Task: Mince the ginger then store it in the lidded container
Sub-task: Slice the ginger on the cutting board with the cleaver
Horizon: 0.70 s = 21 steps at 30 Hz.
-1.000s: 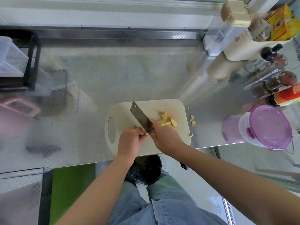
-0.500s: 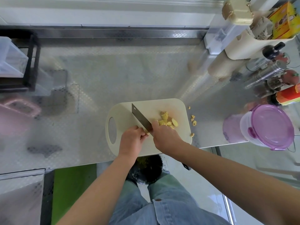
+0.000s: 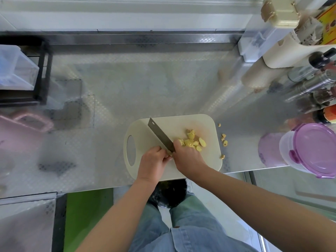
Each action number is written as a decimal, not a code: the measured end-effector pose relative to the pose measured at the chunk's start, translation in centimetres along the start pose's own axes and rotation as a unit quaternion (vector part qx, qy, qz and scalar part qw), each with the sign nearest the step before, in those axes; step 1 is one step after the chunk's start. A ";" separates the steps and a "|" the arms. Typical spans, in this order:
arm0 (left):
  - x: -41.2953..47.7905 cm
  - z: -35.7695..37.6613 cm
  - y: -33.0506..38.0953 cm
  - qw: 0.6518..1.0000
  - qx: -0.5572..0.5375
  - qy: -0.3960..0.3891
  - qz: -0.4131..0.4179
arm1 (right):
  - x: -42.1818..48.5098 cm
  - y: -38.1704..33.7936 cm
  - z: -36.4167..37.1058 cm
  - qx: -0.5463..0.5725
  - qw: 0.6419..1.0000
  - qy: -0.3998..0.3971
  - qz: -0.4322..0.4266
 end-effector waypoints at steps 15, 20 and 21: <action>-0.5 -0.8 0.4 1.000 0.007 0.006 -0.005 | -1.0 0.5 -2.8 0.054 0.998 0.029 -0.026; -0.6 -0.6 0.2 1.000 -0.003 0.002 -0.016 | -1.5 0.4 -2.6 0.021 0.999 0.033 -0.028; -0.6 -0.6 0.1 1.000 -0.004 0.002 -0.020 | -1.5 0.3 -2.5 0.012 0.999 0.032 -0.028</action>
Point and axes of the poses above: each hand's wrist, its own x-axis towards the middle knuckle, its own z-axis out of the palm, y = z × x, the point moved 10 cm from there along x, towards the middle knuckle, and after that the axes turned 9 degrees about z, right-handed, at the moved point
